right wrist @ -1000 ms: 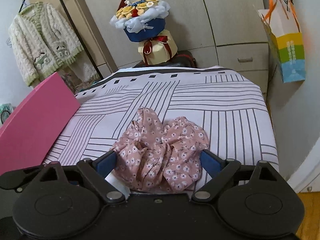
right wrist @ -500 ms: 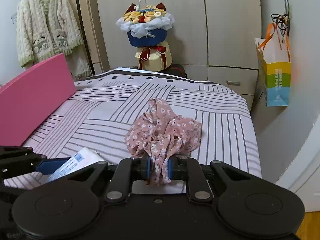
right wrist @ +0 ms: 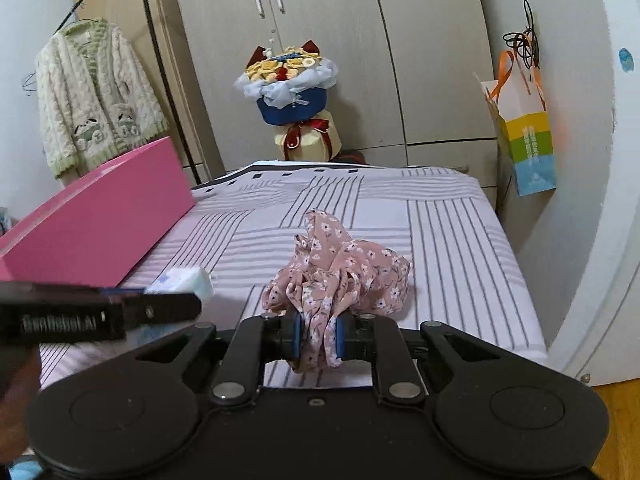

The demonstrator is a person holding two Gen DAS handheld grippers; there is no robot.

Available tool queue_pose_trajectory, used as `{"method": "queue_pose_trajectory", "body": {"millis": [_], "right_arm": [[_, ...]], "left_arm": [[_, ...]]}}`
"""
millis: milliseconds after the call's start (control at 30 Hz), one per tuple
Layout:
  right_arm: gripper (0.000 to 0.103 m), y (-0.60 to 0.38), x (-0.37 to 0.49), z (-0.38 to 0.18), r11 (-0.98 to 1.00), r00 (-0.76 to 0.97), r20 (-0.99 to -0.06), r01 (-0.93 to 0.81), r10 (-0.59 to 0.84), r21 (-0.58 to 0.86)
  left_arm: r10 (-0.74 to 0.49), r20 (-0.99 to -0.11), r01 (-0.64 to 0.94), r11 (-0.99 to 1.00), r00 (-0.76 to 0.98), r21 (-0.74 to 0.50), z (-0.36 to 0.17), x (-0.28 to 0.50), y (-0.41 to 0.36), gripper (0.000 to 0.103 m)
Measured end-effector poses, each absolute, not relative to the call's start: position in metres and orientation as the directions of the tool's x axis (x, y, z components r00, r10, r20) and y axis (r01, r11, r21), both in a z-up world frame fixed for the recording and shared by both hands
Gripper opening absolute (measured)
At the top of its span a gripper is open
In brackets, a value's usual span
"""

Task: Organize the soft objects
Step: 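Carry the packet and pouch into the shoebox with both tools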

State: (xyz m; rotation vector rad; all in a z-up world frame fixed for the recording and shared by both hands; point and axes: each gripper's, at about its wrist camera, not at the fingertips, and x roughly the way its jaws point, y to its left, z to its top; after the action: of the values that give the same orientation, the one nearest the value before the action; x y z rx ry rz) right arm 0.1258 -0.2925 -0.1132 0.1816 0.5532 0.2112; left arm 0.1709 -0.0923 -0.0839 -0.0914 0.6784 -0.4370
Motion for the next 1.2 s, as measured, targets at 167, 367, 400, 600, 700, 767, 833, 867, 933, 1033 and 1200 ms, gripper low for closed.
{"method": "queue_pose_trajectory", "body": {"millis": [167,367,400,600,700,767,833,867,933,1033,1200], "right_arm": [[0.019,-0.281,0.098,-0.121,0.967,0.812,-0.529,-0.175,0.248,0.186],[0.019,-0.275,0.070,-0.111,0.955,0.784,-0.545,-0.240,0.297,0.176],[0.019,-0.274,0.067,-0.107,0.950,0.777,-0.547,-0.254,0.312,0.180],[0.019,-0.252,0.050,-0.081,0.911,0.718,-0.569,-0.374,0.402,0.172],[0.019,-0.240,0.047,-0.069,0.883,0.669,-0.591,-0.433,0.450,0.181],[0.019,-0.234,0.047,-0.060,0.861,0.644,-0.590,-0.466,0.488,0.204],[0.019,-0.228,0.048,-0.051,0.839,0.622,-0.581,-0.495,0.524,0.227],[0.019,-0.225,0.049,-0.046,0.828,0.616,-0.572,-0.509,0.542,0.236],[0.019,-0.217,0.050,-0.037,0.808,0.609,-0.552,-0.538,0.570,0.240],[0.019,-0.203,0.055,-0.024,0.783,0.608,-0.517,-0.577,0.603,0.235],[0.019,-0.180,0.069,-0.001,0.755,0.623,-0.454,-0.622,0.637,0.207]], "left_arm": [[-0.444,-0.595,0.376,0.894,0.670,-0.244,-0.074,0.154,-0.067,0.038],[-0.479,-0.619,0.398,0.875,0.623,-0.276,-0.061,0.130,-0.037,0.038],[-0.479,-0.626,0.396,0.874,0.615,-0.280,-0.059,0.126,-0.033,0.038],[-0.488,-0.666,0.396,0.868,0.564,-0.300,-0.044,0.109,-0.006,0.038],[-0.487,-0.668,0.409,0.866,0.563,-0.286,-0.034,0.097,0.008,0.038],[-0.480,-0.670,0.407,0.870,0.566,-0.280,-0.026,0.091,0.019,0.038],[-0.474,-0.657,0.405,0.874,0.586,-0.270,-0.016,0.083,0.031,0.038],[-0.466,-0.647,0.402,0.879,0.604,-0.257,-0.009,0.079,0.037,0.038],[-0.451,-0.623,0.399,0.887,0.639,-0.234,0.001,0.073,0.049,0.038],[-0.432,-0.587,0.384,0.899,0.685,-0.213,0.016,0.069,0.065,0.038],[-0.419,-0.550,0.373,0.906,0.723,-0.200,0.031,0.079,0.084,0.038]]}}
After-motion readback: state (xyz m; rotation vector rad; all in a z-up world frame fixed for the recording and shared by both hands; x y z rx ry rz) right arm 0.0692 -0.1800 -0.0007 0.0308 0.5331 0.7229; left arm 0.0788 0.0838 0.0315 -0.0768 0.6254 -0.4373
